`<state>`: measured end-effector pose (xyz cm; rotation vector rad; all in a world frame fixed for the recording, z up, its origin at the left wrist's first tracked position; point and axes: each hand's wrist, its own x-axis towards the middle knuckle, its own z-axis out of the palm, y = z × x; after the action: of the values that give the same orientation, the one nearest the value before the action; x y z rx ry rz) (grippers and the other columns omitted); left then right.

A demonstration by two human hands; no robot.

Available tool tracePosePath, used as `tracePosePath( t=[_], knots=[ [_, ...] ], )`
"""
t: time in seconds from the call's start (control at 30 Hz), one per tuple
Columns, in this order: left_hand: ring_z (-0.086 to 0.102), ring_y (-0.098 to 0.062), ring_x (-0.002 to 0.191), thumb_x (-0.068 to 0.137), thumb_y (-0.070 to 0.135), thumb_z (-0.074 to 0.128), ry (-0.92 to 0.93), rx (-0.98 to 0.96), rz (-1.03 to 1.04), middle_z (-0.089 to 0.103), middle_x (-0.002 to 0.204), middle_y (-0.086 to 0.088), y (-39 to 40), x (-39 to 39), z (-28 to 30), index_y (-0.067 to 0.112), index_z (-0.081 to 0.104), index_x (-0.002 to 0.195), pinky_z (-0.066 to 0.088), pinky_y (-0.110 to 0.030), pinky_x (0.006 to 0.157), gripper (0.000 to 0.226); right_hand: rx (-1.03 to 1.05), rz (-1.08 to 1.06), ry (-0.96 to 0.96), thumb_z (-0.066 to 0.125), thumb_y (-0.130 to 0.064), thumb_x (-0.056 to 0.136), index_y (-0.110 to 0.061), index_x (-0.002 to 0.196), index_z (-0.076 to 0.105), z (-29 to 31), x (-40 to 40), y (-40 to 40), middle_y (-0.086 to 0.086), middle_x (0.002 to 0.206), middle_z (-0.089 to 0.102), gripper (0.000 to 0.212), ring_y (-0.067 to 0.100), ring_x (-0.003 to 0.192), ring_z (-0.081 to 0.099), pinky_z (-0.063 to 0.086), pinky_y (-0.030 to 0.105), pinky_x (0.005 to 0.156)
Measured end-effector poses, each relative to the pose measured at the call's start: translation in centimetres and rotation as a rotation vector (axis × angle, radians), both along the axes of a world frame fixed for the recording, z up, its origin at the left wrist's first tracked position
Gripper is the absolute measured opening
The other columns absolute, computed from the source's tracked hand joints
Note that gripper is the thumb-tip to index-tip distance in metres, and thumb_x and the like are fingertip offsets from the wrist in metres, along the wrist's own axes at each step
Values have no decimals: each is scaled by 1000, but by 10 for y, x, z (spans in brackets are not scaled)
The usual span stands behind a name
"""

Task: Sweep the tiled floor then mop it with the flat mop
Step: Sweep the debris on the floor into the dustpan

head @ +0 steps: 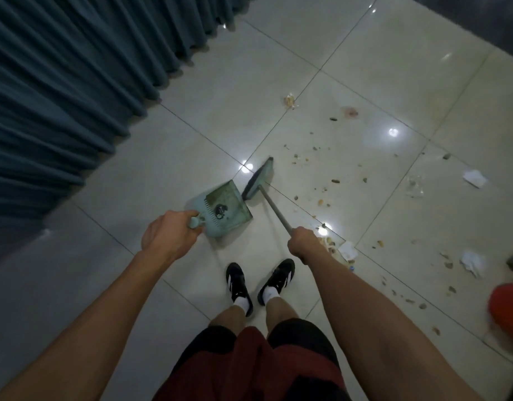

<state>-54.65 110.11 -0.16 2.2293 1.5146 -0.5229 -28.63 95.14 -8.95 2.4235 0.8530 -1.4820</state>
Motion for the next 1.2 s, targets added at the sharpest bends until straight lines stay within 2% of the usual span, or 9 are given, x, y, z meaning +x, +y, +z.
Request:
tracePosePath(
  t=[0.07,0.23,0.37,0.53,0.63,0.73,0.83,1.0,1.2],
  knots=[
    [67,-29,81,91,56,59,10,-14,-45,71,92,-2,-1,23,2,37,67,108,58,-37,72,26,-7,-23,-5,44,-5,93,-5,130,54,-1,18,-18,15,114,62,38,31,98,65,55,35,72],
    [67,-26,76,95,49,56,32,-19,-193,70,90,-2,-10,80,4,32,66,110,58,-34,68,25,-24,-99,-45,47,-9,95,-7,136,51,3,60,-77,13,128,58,42,27,114,60,50,32,84],
    [66,-20,70,96,45,56,16,-33,-271,68,82,2,-22,125,1,30,66,101,56,-30,63,19,-70,-257,-82,49,-7,94,-7,134,53,5,84,-127,12,123,62,40,25,109,63,49,30,77],
    [64,-20,68,93,45,57,-11,-68,-386,66,77,3,-36,183,4,29,64,89,58,-34,65,18,-117,-391,-89,48,-7,93,-11,127,56,17,100,-174,9,120,62,36,24,107,62,45,29,73],
    [64,-22,68,89,46,58,-2,-78,-442,65,77,2,-45,214,7,30,62,83,57,-34,66,17,-114,-443,-100,50,-7,92,-11,126,55,24,102,-187,10,117,61,35,24,97,60,45,31,72],
    [62,-22,68,86,43,60,-4,-69,-475,63,76,4,-50,236,11,31,58,74,50,-30,62,18,-84,-507,-122,51,-10,91,-10,122,56,30,104,-190,9,110,61,31,23,86,54,44,31,70],
    [61,-22,68,86,39,59,-7,-49,-505,63,76,3,-47,249,17,30,58,73,49,-29,61,16,-45,-561,-147,50,-15,92,-10,119,57,34,105,-190,5,95,54,28,23,81,54,46,31,69],
    [61,-22,67,88,37,56,-14,-34,-505,63,75,2,-27,255,28,28,59,75,52,-31,61,16,46,-622,-147,51,-21,93,-9,122,59,43,109,-176,11,113,64,32,27,98,65,55,34,80],
    [60,-17,62,90,39,55,-42,-21,-435,63,71,4,28,235,32,28,61,76,47,-28,55,19,87,-625,-150,47,-14,91,-6,124,58,53,122,-106,13,111,64,36,29,92,67,61,39,77]
  ],
)
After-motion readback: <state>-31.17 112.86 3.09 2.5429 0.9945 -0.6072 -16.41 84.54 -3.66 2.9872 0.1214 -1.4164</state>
